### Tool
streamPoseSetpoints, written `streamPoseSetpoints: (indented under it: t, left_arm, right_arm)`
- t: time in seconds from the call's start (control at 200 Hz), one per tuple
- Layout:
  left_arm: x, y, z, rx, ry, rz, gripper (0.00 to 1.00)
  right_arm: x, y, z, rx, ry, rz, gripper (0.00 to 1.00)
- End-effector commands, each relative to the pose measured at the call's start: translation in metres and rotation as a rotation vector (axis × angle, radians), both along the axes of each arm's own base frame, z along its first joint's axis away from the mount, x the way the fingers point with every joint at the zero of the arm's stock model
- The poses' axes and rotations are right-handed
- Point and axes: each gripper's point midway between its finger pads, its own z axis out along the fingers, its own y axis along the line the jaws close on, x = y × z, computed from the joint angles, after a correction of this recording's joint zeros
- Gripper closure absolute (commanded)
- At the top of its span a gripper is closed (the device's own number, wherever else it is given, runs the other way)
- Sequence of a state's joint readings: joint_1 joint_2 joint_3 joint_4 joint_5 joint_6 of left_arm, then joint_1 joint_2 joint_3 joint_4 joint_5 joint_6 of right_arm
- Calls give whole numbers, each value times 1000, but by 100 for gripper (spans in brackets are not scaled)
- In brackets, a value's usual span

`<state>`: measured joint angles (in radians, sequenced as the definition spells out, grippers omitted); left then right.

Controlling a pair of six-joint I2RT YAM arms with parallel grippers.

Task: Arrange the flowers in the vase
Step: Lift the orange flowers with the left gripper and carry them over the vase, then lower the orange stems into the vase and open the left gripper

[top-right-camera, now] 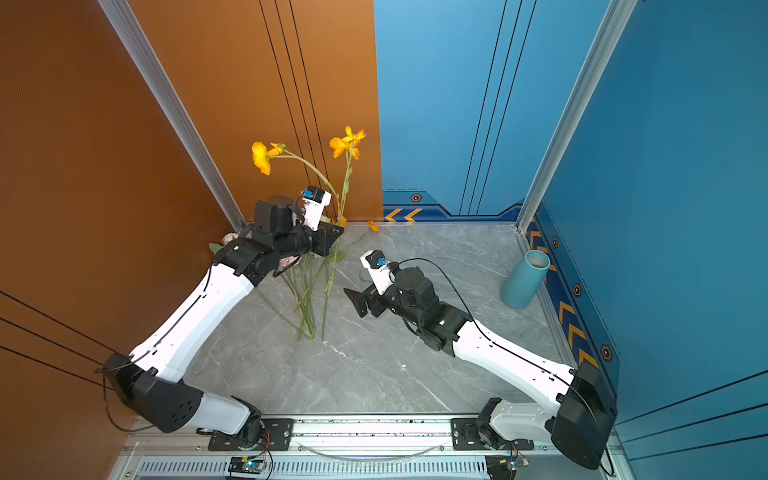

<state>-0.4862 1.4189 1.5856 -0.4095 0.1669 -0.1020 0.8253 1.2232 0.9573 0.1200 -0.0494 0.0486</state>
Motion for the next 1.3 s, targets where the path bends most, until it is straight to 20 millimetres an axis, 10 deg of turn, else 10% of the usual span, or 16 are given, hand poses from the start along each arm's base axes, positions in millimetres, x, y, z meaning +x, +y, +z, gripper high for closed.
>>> streamPoseSetpoints:
  t: [0.0,0.17,0.43,1.296]
  left_arm:
    - [5,17,54,-33,-226,154,100]
    - [-3,-6,93,-243,-338,103,100]
    - [8,-52,79,-319,-344,55,100]
    - [-9,-78,-51,-197,-186,-2,100]
  right_arm:
    - [-2,-19,-4,-3,-3,-17,0]
    - [2,-42,-7,14,10,-58,0]
    - [5,-69,-6,25,12,-107,0]
    - [-1,-79,-11,70,38,-99,0]
